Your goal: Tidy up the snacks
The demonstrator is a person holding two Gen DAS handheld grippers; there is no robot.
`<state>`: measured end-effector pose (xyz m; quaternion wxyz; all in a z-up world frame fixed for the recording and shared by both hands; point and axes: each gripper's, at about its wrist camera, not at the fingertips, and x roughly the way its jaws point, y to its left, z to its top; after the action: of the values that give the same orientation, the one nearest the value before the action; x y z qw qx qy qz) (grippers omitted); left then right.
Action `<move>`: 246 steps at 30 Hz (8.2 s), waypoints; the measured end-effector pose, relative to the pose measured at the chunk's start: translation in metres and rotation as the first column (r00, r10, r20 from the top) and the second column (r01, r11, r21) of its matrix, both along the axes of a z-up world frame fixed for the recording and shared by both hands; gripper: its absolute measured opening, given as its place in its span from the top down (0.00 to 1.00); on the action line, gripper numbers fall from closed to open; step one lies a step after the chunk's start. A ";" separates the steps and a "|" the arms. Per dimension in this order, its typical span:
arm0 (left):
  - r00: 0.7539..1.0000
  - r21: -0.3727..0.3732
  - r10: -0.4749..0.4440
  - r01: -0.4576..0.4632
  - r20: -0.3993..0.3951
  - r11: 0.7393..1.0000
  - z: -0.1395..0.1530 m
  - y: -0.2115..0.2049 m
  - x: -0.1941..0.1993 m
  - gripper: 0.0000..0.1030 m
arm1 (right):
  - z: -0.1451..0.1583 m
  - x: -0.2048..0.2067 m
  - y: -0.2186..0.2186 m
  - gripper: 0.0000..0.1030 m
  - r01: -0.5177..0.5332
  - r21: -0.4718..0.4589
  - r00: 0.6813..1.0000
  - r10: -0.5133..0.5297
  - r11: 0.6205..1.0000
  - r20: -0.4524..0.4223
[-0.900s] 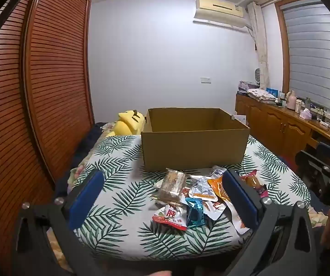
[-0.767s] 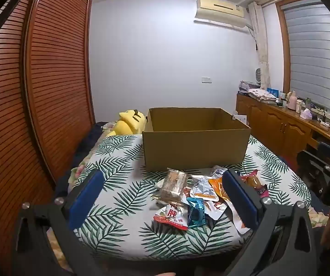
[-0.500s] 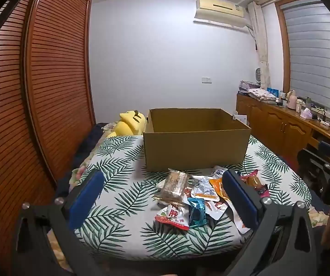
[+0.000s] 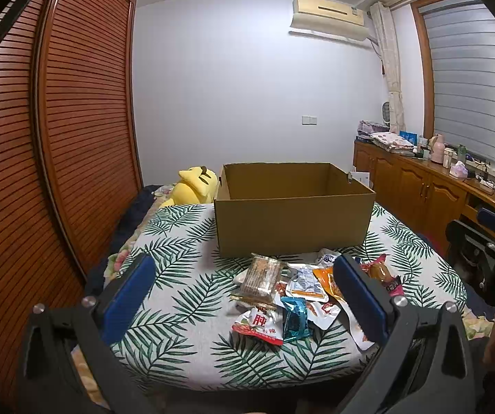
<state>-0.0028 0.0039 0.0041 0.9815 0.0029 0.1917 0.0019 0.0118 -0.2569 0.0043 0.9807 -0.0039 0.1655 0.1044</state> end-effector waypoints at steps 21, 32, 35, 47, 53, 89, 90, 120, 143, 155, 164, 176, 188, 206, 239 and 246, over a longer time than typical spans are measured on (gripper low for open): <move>1.000 -0.004 -0.004 0.004 0.005 1.000 0.005 -0.004 -0.002 0.00 | 0.001 -0.001 0.000 0.00 -0.002 -0.001 1.000 0.002 1.000 0.002; 1.000 -0.004 -0.005 0.005 0.006 1.000 0.004 -0.005 -0.003 0.00 | 0.000 -0.001 -0.001 0.00 -0.003 -0.001 1.000 0.003 1.000 0.002; 1.000 -0.005 -0.005 0.005 0.007 1.000 0.004 -0.005 -0.003 0.00 | 0.000 -0.001 -0.001 0.00 -0.003 0.000 1.000 0.003 1.000 0.002; 1.000 -0.008 -0.008 0.008 0.007 1.000 0.005 -0.006 -0.004 0.00 | 0.001 -0.002 0.000 0.00 -0.004 -0.002 1.000 0.004 1.000 0.003; 1.000 -0.008 -0.014 0.014 0.004 1.000 0.007 -0.008 -0.004 0.00 | 0.001 -0.002 0.000 0.00 -0.005 -0.002 1.000 0.005 1.000 0.002; 0.965 0.053 -0.056 0.072 -0.256 0.996 -0.079 0.013 0.082 0.00 | -0.091 0.105 0.028 0.31 -0.317 -0.087 0.881 0.260 0.944 -0.394; 0.962 0.041 -0.072 0.085 -0.264 0.996 -0.081 0.015 0.084 0.00 | -0.096 0.107 0.032 0.36 -0.334 -0.091 0.872 0.271 0.938 -0.409; 0.868 -0.192 -0.315 0.258 -0.383 0.947 -0.110 -0.018 0.116 0.50 | -0.127 0.160 0.058 0.42 -0.412 -0.136 0.777 0.269 0.901 -0.570; 0.867 -0.225 -0.310 0.237 -0.389 0.945 -0.120 -0.007 0.122 0.83 | -0.129 0.170 0.058 0.40 -0.422 -0.090 0.746 0.289 0.902 -0.600; 0.895 -0.229 -0.303 0.236 -0.328 0.945 -0.104 0.001 0.115 0.83 | -0.116 0.166 0.047 0.53 -0.422 -0.033 0.752 0.329 0.906 -0.571; 0.905 -0.227 -0.297 0.234 -0.304 0.945 -0.101 0.001 0.113 0.83 | -0.102 0.157 0.035 0.54 -0.402 -0.005 0.791 0.344 0.916 -0.505; 0.926 -0.233 -0.315 0.265 -0.209 0.936 -0.054 0.005 0.122 0.83 | -0.052 0.143 0.030 0.54 -0.398 -0.025 0.847 0.357 0.917 -0.394; 0.922 -0.185 -0.364 0.338 -0.131 0.923 0.014 0.005 0.183 0.83 | 0.028 0.174 0.037 0.53 -0.389 -0.053 0.887 0.358 0.920 -0.293; 0.915 -0.157 -0.363 0.338 -0.176 0.928 0.027 0.026 0.325 0.83 | 0.043 0.300 0.055 0.52 -0.336 -0.074 0.914 0.306 0.939 -0.264; 0.898 -0.120 -0.336 0.315 -0.284 0.942 -0.018 0.008 0.330 0.53 | -0.025 0.328 0.056 0.33 -0.247 -0.111 0.902 0.187 0.963 -0.390; 0.910 -0.109 -0.340 0.323 -0.236 0.940 0.002 0.013 0.301 0.48 | -0.003 0.296 0.051 0.33 -0.257 -0.071 0.915 0.219 0.964 -0.340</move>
<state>0.2978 0.0171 0.0060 0.9347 0.0026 0.3112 -0.1716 0.3074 -0.2059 0.0017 0.9173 -0.0627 0.3308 0.2126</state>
